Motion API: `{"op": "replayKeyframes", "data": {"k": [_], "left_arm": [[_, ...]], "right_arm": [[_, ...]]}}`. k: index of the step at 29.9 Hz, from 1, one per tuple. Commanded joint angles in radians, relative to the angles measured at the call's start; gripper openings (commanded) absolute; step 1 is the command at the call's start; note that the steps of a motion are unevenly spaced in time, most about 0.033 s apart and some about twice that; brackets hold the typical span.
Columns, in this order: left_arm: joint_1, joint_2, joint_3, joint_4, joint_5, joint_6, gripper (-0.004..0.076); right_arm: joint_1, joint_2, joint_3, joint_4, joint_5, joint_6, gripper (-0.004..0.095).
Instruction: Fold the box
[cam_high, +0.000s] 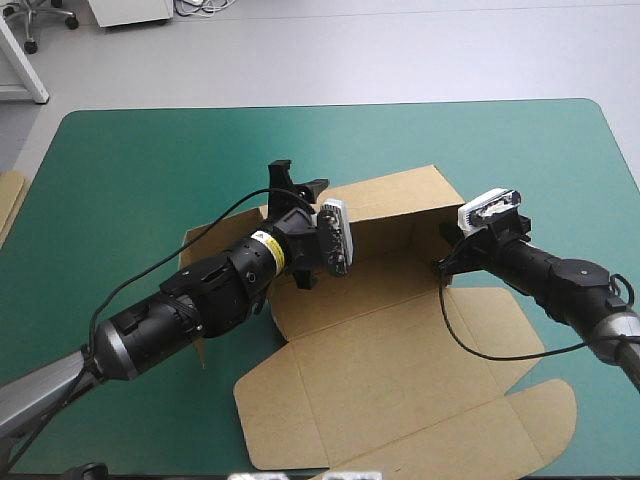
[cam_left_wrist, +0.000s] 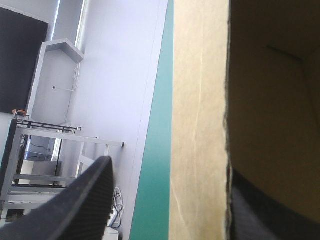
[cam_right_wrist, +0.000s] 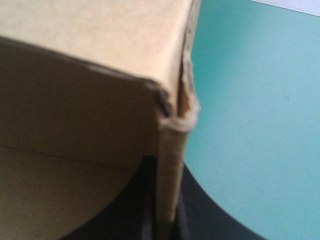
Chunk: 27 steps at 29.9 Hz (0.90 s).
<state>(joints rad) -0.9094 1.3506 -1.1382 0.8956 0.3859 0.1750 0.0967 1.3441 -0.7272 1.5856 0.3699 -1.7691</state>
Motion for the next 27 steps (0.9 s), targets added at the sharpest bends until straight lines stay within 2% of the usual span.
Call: {"op": "replayKeyframes", "data": {"k": [1, 5, 10, 15, 19, 27], "left_arm": [[-0.010, -0.066, -0.044, -0.030, -0.089, -0.014, 0.0412], [-0.012, -0.076, -0.044, -0.123, -0.111, -0.014, 0.0412], [-0.026, -0.075, -0.044, -0.215, -0.084, -0.006, 0.0412], [-0.140, -0.075, -0.044, -0.196, 0.058, 0.064, 0.0412], [-0.247, -0.075, -0.044, -0.056, 0.171, 0.067, 0.0412], [-0.383, -0.077, -0.048, -0.035, 0.228, -0.005, 0.0412]], "right_arm": [[0.004, -0.027, -0.026, 0.009, 0.018, 0.000, -0.0019], [0.004, -0.027, -0.028, 0.007, 0.006, 0.010, -0.0019], [0.004, -0.027, -0.032, 0.007, -0.001, 0.034, -0.0020], [0.004, -0.023, -0.048, 0.004, -0.012, 0.074, -0.0020], [0.004, -0.003, -0.055, 0.002, -0.013, 0.093, -0.0020], [0.004, 0.012, -0.055, 0.002, -0.013, 0.110, -0.0019]]}}
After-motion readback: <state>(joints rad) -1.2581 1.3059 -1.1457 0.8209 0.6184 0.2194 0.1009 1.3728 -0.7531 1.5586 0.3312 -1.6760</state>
